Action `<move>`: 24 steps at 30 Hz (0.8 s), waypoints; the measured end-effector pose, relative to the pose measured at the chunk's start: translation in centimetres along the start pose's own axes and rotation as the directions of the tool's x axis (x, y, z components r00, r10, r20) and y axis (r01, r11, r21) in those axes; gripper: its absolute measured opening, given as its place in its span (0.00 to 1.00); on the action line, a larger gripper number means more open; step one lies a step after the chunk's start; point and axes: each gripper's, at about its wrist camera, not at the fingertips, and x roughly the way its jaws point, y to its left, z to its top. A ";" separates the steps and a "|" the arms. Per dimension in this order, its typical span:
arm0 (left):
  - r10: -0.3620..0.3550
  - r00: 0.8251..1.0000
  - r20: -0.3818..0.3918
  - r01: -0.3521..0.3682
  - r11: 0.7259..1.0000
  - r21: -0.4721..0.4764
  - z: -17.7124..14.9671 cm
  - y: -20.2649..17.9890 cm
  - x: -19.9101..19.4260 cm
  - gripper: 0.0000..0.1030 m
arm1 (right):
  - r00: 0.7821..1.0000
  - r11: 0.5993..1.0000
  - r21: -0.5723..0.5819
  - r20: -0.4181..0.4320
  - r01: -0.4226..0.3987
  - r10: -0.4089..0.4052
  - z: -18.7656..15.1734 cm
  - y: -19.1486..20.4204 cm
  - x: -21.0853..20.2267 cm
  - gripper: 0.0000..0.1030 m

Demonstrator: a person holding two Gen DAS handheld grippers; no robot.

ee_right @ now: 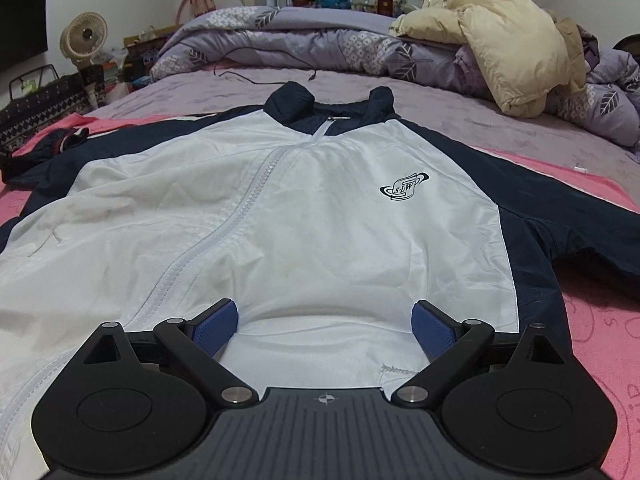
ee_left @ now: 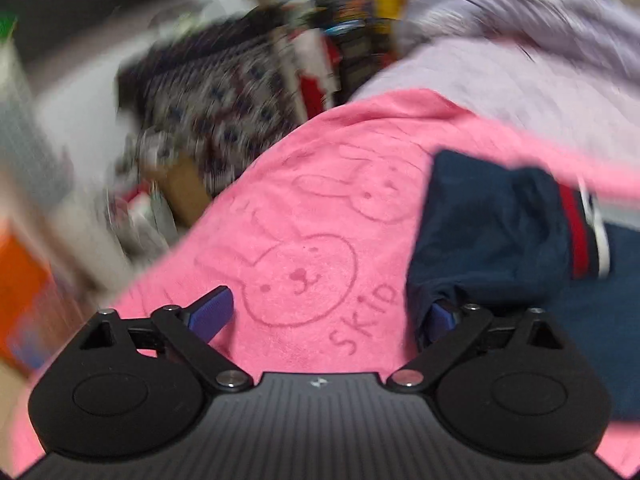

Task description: Fold clothes

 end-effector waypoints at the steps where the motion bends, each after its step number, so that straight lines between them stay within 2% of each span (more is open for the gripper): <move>1: -0.023 0.999 0.029 0.022 0.999 0.043 -0.1 -0.7 -0.8 0.93 | 1.000 1.000 0.000 0.000 0.000 0.000 0.0 0.0 0.0 0.92; 3: -0.073 0.994 0.083 0.062 0.989 0.131 -0.3 -2.0 -2.3 0.94 | 1.000 1.000 0.002 -0.001 0.001 -0.001 0.0 0.0 0.1 0.93; 6: -0.156 0.976 0.155 0.111 0.958 0.265 -0.6 -4.1 -4.6 0.94 | 1.000 1.000 0.002 -0.001 0.002 -0.002 0.0 0.0 0.1 0.93; 12: -0.334 0.909 0.247 0.174 0.846 0.505 -0.9 -8.3 -8.9 0.94 | 1.000 1.000 0.002 -0.001 0.005 -0.005 0.0 0.1 0.1 0.94; 13: -0.342 0.912 0.226 0.201 0.853 0.482 -0.1 -9.4 -8.3 0.92 | 1.000 1.000 0.001 -0.001 0.006 -0.006 0.1 0.1 0.1 0.94; 14: -0.324 0.923 0.208 0.198 0.863 0.465 0.6 -10.5 -7.3 0.90 | 1.000 1.000 0.001 -0.002 0.007 -0.007 0.1 0.1 0.1 0.94; 15: -0.299 0.936 0.186 0.190 0.874 0.447 1.2 -11.6 -6.3 0.83 | 1.000 1.000 0.001 -0.002 0.008 -0.007 0.1 0.1 0.1 0.94; 16: -0.257 0.954 0.154 0.171 0.888 0.427 1.8 -12.4 -5.1 0.68 | 1.000 1.000 0.001 -0.002 0.008 -0.008 0.1 0.1 0.1 0.94; 17: -0.227 0.967 0.116 0.163 0.901 0.402 2.3 -13.0 -3.9 0.60 | 1.000 1.000 0.002 -0.003 0.009 -0.009 0.1 0.1 0.2 0.94; 18: -0.225 0.972 0.069 0.186 0.914 0.360 2.7 -13.1 -3.0 0.52 | 1.000 1.000 0.003 -0.003 0.010 -0.010 0.1 0.1 0.2 0.94; 19: -0.227 0.973 0.032 0.205 0.925 0.319 3.0 -13.0 -2.1 0.52 | 1.000 1.000 0.003 -0.003 0.010 -0.010 0.2 0.1 0.2 0.94; 21: -0.243 0.970 0.027 0.226 0.936 0.271 3.3 -12.0 -1.9 0.52 | 1.000 1.000 0.005 -0.003 0.010 -0.010 0.2 0.1 0.2 0.95; 22: -0.252 0.967 0.028 0.237 0.938 0.252 3.5 -11.4 -2.0 0.46 | 1.000 1.000 0.007 -0.003 0.010 -0.010 0.1 0.2 0.2 0.95; 23: -0.265 0.964 0.029 0.252 0.940 0.230 3.9 -10.6 -1.9 0.37 | 1.000 1.000 0.008 -0.002 0.010 -0.010 0.1 0.2 0.3 0.95; 24: -0.270 0.962 0.028 0.260 0.946 0.196 4.3 -9.6 -1.7 0.13 | 1.000 1.000 0.010 -0.002 0.009 -0.009 0.1 0.1 0.3 0.95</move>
